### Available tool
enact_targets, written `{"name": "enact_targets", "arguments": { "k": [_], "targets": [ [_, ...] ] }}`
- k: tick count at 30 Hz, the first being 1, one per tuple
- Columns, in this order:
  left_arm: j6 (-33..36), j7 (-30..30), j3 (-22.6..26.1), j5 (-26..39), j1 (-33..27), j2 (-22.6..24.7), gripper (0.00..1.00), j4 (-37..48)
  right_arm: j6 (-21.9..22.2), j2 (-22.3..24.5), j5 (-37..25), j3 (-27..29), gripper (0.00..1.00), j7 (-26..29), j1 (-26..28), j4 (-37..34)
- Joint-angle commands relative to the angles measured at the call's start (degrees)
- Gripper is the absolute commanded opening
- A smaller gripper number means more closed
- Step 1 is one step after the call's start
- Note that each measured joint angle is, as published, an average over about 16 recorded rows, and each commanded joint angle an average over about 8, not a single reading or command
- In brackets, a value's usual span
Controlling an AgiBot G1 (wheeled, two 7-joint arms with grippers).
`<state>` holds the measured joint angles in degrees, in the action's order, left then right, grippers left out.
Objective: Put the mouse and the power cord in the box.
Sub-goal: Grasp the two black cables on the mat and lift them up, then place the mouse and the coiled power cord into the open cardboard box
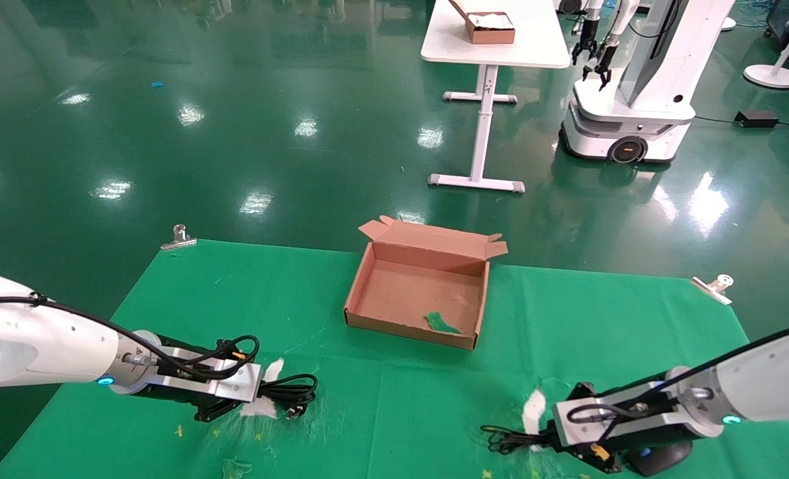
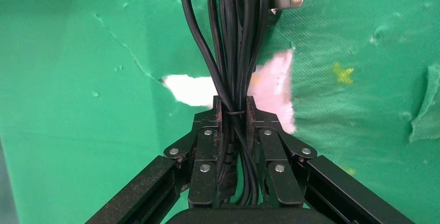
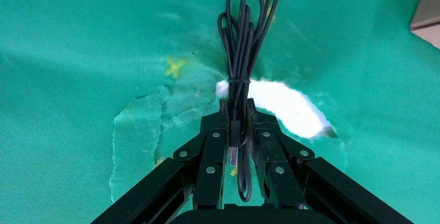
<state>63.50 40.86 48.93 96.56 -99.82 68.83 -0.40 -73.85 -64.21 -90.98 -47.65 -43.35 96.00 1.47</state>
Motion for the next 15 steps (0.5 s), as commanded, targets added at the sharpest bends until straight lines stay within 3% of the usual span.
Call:
{"name": "enact_targets", "arguments": {
  "k": [1,7,15],
  "targets": [
    [0.58,-0.37,-0.16,-0.24,-0.22,-0.31,0.0,0.27,-0.6,0.24,0.52,0.36,0.0,0.29,0.14,-0.18],
    [5.55,-4.09,-1.93,-2.8,-5.5,-3.11,0.0,1.78,-2.39,2.86,2.93,2.06,0.0,0.99,3.78,0.52],
    [8.13,-11.35,-5.58,-8.18,-14.02,-5.39,0.0,3.52,-3.46,7.65,4.94,3.67,0.0,3.19,13.43,3.29]
  ]
}}
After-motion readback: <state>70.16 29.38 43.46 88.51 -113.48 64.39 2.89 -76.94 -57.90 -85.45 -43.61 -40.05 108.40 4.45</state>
